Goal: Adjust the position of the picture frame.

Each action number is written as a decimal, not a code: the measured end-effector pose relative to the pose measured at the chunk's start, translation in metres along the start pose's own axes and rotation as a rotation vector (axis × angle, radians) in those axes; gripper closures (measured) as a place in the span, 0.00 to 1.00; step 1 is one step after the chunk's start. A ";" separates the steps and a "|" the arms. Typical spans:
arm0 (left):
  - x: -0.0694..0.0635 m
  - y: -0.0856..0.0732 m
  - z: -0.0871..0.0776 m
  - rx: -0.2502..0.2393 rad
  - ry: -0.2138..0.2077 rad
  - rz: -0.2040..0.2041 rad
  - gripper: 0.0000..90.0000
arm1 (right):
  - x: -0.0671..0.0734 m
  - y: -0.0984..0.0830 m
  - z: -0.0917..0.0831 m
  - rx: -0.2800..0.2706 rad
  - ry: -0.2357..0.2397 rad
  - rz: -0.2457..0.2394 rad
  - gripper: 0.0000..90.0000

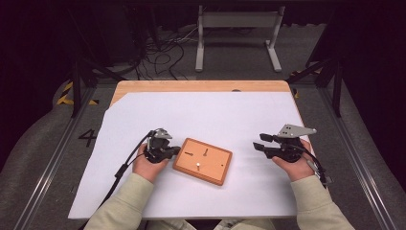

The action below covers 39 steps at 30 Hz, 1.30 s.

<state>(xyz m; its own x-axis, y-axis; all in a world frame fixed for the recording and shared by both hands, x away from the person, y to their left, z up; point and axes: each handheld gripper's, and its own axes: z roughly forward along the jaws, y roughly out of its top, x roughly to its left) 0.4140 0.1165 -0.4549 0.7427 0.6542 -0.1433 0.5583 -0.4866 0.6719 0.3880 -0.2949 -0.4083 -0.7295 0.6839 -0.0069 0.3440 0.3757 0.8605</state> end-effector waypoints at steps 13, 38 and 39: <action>-0.016 0.003 -0.007 -0.043 0.014 0.071 0.88 | 0.027 -0.001 0.008 0.055 0.120 -0.048 0.86; -0.016 -0.009 -0.031 -0.104 0.025 0.120 0.71 | 0.114 -0.002 0.047 0.311 0.489 -0.246 1.00; -0.015 -0.009 -0.031 -0.102 0.026 0.120 0.71 | 0.116 -0.003 0.048 0.315 0.489 -0.249 1.00</action>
<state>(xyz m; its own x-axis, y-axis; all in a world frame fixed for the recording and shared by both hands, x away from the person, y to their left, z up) 0.3860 0.1289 -0.4366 0.7910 0.6106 -0.0397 0.4250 -0.5015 0.7536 0.3311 -0.1869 -0.4356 -0.9702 0.2157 0.1103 0.2328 0.7038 0.6712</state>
